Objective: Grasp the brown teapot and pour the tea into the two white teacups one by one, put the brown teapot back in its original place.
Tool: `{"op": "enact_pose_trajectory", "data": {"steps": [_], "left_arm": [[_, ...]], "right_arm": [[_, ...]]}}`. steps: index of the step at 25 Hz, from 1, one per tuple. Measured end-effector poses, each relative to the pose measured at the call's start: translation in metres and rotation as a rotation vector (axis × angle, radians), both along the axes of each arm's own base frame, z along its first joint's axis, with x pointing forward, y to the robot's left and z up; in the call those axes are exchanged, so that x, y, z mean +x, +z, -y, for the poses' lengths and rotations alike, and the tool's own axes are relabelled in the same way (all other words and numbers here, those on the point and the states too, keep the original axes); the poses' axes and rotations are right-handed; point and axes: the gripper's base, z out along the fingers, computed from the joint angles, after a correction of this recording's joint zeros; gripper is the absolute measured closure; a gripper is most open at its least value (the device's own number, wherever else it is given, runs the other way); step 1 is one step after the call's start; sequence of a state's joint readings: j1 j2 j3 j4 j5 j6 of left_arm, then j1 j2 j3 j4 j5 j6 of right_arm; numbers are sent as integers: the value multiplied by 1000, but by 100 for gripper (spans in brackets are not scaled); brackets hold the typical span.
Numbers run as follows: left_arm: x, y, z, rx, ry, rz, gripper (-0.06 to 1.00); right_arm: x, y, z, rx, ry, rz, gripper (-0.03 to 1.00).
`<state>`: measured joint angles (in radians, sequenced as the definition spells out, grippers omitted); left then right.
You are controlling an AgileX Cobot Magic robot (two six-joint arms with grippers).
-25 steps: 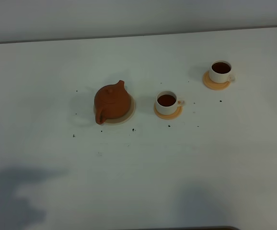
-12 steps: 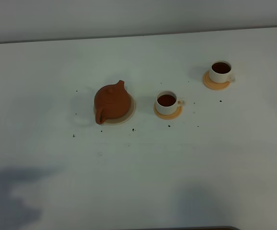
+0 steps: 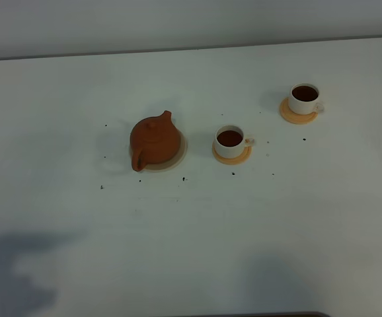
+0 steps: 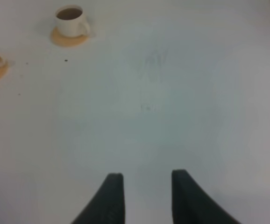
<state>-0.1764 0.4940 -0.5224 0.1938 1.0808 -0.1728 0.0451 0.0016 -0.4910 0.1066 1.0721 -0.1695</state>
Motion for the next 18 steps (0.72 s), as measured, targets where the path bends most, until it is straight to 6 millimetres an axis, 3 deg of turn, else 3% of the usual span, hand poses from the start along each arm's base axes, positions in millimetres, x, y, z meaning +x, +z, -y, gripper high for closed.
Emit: {"op": "enact_pose_trajectory", "data": {"steps": [10, 18], "left_arm": [[-2, 1, -1, -2, 6, 11, 51], [-24, 7, -10, -14, 162, 154, 51]], "right_arm": [[0, 0, 0, 0, 0, 0, 73], [0, 0, 0, 0, 0, 0, 73]]}}
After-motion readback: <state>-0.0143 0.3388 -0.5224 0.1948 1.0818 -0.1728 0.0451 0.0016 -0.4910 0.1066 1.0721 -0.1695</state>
